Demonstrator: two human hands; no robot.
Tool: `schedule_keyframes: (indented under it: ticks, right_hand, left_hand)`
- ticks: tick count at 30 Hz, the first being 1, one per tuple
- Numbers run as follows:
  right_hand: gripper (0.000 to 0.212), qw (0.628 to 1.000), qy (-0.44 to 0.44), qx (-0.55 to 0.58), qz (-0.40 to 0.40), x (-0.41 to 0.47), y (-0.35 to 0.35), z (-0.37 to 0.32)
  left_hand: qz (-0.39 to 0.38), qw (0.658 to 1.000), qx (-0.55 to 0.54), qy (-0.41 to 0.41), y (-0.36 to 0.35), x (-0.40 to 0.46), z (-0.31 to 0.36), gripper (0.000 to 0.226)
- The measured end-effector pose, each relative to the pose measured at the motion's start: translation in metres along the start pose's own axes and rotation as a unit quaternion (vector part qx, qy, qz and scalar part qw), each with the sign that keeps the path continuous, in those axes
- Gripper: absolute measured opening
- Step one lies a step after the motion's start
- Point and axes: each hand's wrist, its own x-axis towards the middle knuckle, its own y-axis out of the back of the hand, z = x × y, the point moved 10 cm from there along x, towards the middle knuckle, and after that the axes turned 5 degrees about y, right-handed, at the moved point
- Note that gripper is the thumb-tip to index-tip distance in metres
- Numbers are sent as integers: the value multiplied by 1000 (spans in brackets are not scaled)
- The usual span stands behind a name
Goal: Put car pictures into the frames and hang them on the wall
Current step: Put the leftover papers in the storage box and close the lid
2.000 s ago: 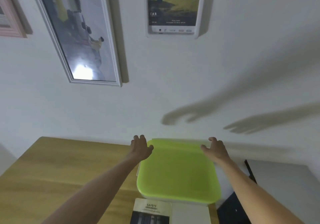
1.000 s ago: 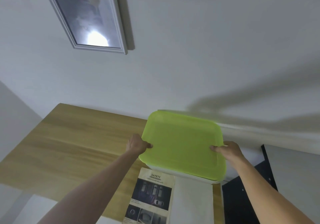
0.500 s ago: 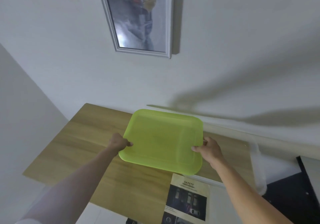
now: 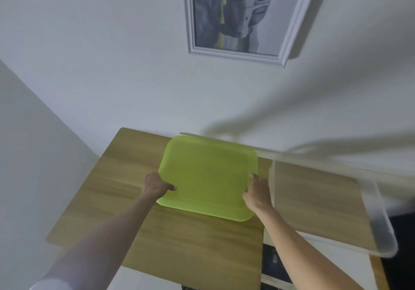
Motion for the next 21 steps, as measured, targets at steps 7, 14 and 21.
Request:
schedule_keyframes:
  ticks: [7, 14, 21]
  right_hand:
    - [75, 999, -47, -1, -20, 15, -29, 15]
    - [69, 999, -32, -39, -16, 9, -32, 8]
    - [44, 978, 174, 4, 117, -35, 37, -15]
  left_hand:
    - [10, 993, 116, -13, -13, 18, 0, 71]
    - [12, 986, 168, -1, -13, 13, 4, 83]
    - [186, 966, 48, -176, -27, -69, 42, 43]
